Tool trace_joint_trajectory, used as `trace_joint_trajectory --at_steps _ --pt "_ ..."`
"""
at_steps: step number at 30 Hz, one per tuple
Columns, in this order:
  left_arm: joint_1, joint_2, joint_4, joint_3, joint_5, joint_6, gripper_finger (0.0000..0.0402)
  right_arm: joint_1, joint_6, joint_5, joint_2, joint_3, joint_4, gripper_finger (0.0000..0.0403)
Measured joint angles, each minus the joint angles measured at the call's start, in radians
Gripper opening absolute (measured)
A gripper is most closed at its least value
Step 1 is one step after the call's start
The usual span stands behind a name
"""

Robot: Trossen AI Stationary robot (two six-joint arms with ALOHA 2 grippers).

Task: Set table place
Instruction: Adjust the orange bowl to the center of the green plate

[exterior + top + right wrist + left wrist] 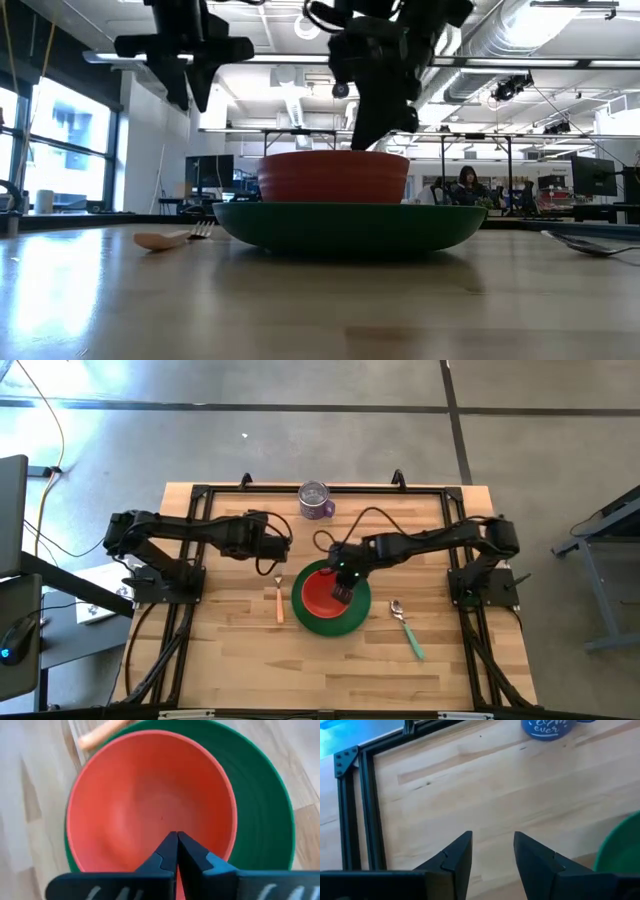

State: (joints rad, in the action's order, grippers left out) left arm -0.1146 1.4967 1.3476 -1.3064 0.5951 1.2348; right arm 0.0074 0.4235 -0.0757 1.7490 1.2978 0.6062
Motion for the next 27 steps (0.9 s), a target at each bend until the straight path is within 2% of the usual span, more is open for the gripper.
trace_joint_trajectory --at_steps 4,9,27 --pt "-0.006 0.0 -0.016 0.0 0.0 -0.036 0.0132 0.018 -0.045 0.003 0.075 0.079 0.072 0.0" --pt "-0.003 0.0 -0.016 0.0 0.0 -0.054 0.0131 0.034 -0.058 0.003 0.134 0.115 0.121 0.0" --pt "-0.003 -0.001 -0.023 0.0 0.0 -0.061 0.0131 0.09 0.033 -0.008 0.123 0.117 0.262 0.0"
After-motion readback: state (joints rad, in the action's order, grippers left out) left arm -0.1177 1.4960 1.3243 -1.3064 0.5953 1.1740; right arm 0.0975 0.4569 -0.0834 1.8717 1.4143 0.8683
